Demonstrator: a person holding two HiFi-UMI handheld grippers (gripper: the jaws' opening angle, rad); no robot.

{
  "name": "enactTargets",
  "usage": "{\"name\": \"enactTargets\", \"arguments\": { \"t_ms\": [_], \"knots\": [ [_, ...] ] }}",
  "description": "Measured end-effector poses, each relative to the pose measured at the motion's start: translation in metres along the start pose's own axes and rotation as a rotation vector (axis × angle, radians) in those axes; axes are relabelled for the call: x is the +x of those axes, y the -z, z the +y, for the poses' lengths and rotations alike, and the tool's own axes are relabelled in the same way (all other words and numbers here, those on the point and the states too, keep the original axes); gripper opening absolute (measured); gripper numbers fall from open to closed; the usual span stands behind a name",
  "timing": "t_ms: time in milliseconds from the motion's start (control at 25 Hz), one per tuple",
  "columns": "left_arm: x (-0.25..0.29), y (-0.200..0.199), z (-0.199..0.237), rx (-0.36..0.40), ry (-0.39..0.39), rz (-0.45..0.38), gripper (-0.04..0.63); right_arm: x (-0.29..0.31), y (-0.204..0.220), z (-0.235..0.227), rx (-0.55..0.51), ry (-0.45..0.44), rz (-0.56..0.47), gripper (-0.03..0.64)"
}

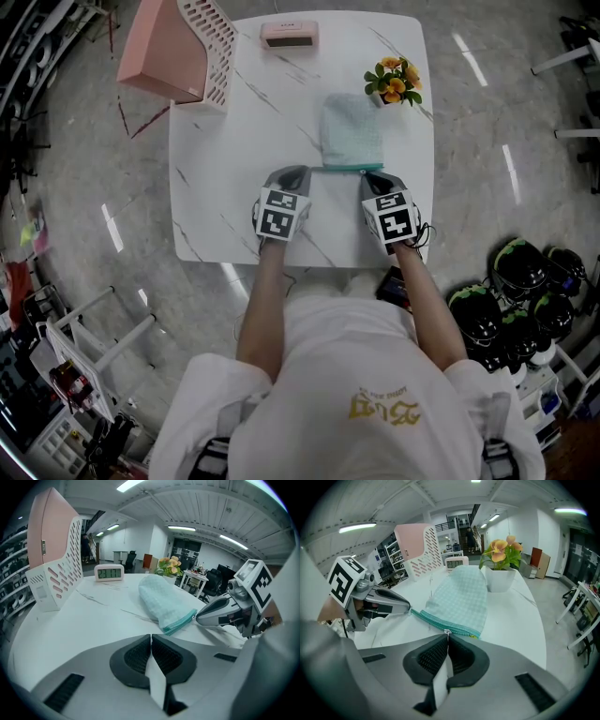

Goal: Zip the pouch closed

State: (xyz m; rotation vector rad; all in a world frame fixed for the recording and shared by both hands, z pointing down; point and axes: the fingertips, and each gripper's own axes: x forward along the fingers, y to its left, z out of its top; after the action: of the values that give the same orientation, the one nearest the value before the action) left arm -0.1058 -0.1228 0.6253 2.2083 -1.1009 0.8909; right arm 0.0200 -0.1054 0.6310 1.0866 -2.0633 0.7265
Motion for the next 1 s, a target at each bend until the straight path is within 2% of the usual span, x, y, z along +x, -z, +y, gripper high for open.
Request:
{"name": "enactTargets", "arguments": {
  "t_ms": [320,560,760,920,1000],
  "knots": [
    [-0.002,-0.002,-0.007,-0.007,-0.008,0.006,0.029,-0.008,0.001,-0.006,0.001,0.007,-0.009,0.018],
    [-0.005,0.000,0.001,-0.024,-0.036,0.001,0.029,-0.014,0.011,-0.024,0.041,0.031,-0.002,0.018],
    [-0.004,0.004,-0.006,-0.025,-0.041,-0.001,0.033,-0.015,0.012,-0.031,0.056,0.076,-0.016,0.026],
    [-0.005,0.004,-0.009,-0.018,-0.037,-0.002,0.087,-0.021,0.015,-0.038,0.062,0.129,-0.031,0.053],
    [-0.006,0.004,-0.007,-0.021,-0.046,-0.013,0.108,-0.024,0.016,-0.039,0.075,0.131,-0.034,0.089]
  ]
}}
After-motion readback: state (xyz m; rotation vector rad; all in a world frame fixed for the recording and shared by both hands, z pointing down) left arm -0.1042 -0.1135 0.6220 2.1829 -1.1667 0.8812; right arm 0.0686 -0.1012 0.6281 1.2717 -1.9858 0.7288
